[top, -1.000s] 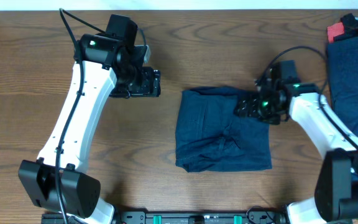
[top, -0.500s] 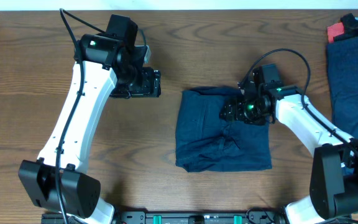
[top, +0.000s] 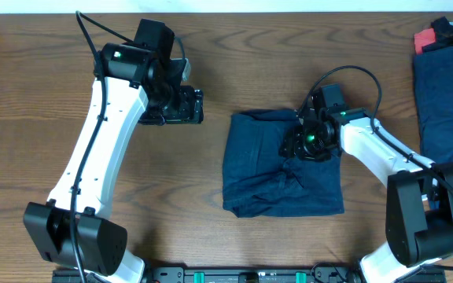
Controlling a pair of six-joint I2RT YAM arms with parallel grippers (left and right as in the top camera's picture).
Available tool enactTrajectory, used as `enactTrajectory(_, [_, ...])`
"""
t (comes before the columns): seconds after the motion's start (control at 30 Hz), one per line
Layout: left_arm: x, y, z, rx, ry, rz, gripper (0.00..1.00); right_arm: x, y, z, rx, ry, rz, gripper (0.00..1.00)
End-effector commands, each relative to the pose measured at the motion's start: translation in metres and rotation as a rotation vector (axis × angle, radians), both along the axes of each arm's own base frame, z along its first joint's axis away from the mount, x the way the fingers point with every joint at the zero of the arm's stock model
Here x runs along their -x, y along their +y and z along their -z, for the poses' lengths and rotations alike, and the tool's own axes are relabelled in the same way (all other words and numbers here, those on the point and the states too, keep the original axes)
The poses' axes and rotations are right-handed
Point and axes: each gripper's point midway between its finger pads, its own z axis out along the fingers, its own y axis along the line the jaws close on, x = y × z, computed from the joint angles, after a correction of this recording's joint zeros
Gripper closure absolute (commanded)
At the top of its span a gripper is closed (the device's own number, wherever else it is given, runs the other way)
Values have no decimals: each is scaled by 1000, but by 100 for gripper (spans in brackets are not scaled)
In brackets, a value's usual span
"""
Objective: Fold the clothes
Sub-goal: 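Lift the left gripper away and move the right gripper over the jeans, then grasp the folded jeans with the right gripper and drag it rightward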
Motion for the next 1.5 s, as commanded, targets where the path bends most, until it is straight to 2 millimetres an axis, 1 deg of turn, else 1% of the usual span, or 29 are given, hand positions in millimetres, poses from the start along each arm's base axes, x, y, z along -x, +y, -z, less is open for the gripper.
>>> enactTrajectory(0.0, [2,2,-7,2,-20,-5,19,3,2,3,7,12,0,67])
enactTrajectory(0.03, [2,2,-7,2,-20,-5,19,3,1,3,7,11,3,75])
enactTrajectory(0.07, [2,2,-7,2,-20,-5,19,1,2,2,6,9,6,86])
enactTrajectory(0.1, [2,2,-7,2,-20,-5,19,1,2,1,5,8,7,91])
enactTrajectory(0.13, [2,2,-7,2,-20,-5,19,-1,2,-1,4,6,9,99])
enactTrajectory(0.27, [2,3,-7,-3,-23,5,19,-6,3,-11,3,2,10,99])
enactTrajectory(0.4, [2,3,-7,-3,-24,5,19,-13,5,-31,-1,-14,9,99])
enactTrajectory(0.57, [2,3,-7,-7,-26,9,19,-21,8,-68,-14,-63,8,99])
enactTrajectory(0.7, [2,3,-7,-7,-27,11,19,-21,8,-94,-23,-98,8,99])
enactTrajectory(0.87, [2,3,-7,-7,-26,11,19,-21,8,-133,-48,-193,8,99])
enactTrajectory(1.0, [2,3,-7,-7,-27,11,19,-18,8,-166,-82,-273,19,99])
enactTrajectory(1.1, [2,3,-7,-7,-27,11,19,-13,9,-185,-109,-318,20,99])
enactTrajectory(1.3, [2,3,-7,-7,-27,11,19,-8,23,-225,-234,-420,-3,99])
enactTrajectory(1.47, [2,3,-7,-7,-26,11,19,-8,23,-254,-265,-506,4,99])
